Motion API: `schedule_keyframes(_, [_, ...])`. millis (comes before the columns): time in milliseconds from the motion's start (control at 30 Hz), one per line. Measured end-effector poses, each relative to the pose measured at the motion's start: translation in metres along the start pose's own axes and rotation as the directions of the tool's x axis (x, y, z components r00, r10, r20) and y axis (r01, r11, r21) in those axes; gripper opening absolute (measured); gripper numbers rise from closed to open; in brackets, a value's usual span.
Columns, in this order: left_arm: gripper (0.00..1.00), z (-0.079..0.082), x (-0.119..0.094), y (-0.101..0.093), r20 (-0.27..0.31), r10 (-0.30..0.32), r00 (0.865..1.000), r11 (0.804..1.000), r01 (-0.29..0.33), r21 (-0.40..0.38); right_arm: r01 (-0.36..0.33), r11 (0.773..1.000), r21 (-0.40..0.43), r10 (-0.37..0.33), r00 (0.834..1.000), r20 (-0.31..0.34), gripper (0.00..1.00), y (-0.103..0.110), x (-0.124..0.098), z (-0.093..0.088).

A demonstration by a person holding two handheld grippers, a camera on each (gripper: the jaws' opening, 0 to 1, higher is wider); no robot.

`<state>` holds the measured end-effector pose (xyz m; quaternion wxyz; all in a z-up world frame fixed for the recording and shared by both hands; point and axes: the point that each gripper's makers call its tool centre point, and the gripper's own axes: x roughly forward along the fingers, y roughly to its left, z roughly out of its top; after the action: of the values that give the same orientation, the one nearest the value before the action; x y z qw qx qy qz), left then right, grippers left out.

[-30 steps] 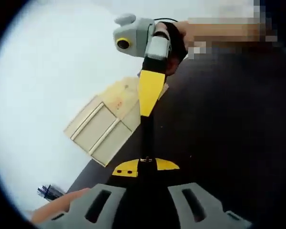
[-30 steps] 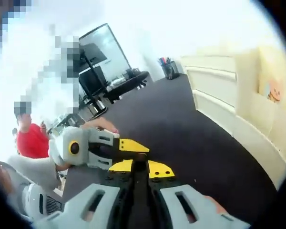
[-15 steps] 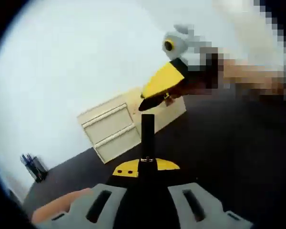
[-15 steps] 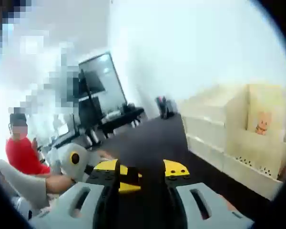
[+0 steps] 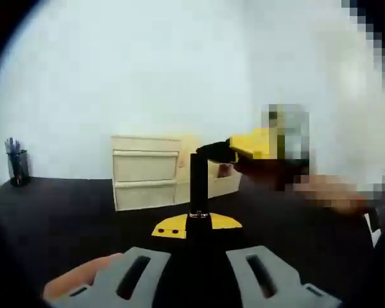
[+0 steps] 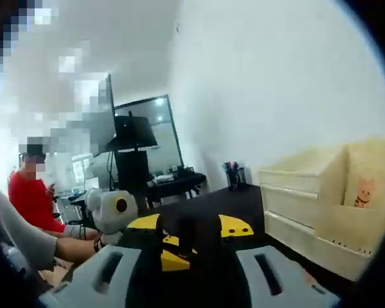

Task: Open the drawer, pick up the cosmetic bottles from the table one by one, place them into the drawer, release the gripper, close the drawer, and move the gripper away

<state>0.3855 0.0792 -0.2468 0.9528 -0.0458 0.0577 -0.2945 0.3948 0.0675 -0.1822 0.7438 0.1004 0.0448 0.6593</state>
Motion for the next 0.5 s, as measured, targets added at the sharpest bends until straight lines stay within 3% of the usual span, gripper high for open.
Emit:
schedule_keyframes(133, [0.06,0.008,-0.004,-0.028,0.051,-0.135,0.99,0.991,0.136,-0.01,-0.073,0.996,-0.055,0.073,0.997,0.003,0.26,0.011,-0.002,0.0])
schedule_keyframes(233, [0.06,0.015,-0.01,-0.041,0.088,-0.231,0.969,0.971,0.235,-0.041,-0.177,0.983,-0.056,0.178,0.984,0.012,0.24,0.027,-0.009,0.005])
schedule_keyframes(300, [0.06,0.017,-0.016,-0.055,0.103,-0.305,0.947,0.948,0.312,-0.067,-0.239,0.97,-0.041,0.24,0.971,0.004,0.22,0.038,-0.015,0.008])
schedule_keyframes(400, [0.06,0.021,-0.022,-0.062,0.122,-0.361,0.925,0.922,0.373,-0.098,-0.249,0.967,-0.057,0.249,0.968,-0.014,0.2,0.047,-0.018,0.005])
schedule_keyframes(500, [0.06,0.019,-0.023,-0.065,0.116,-0.387,0.915,0.91,0.399,-0.114,-0.281,0.958,-0.055,0.28,0.96,-0.031,0.2,0.054,-0.019,0.003])
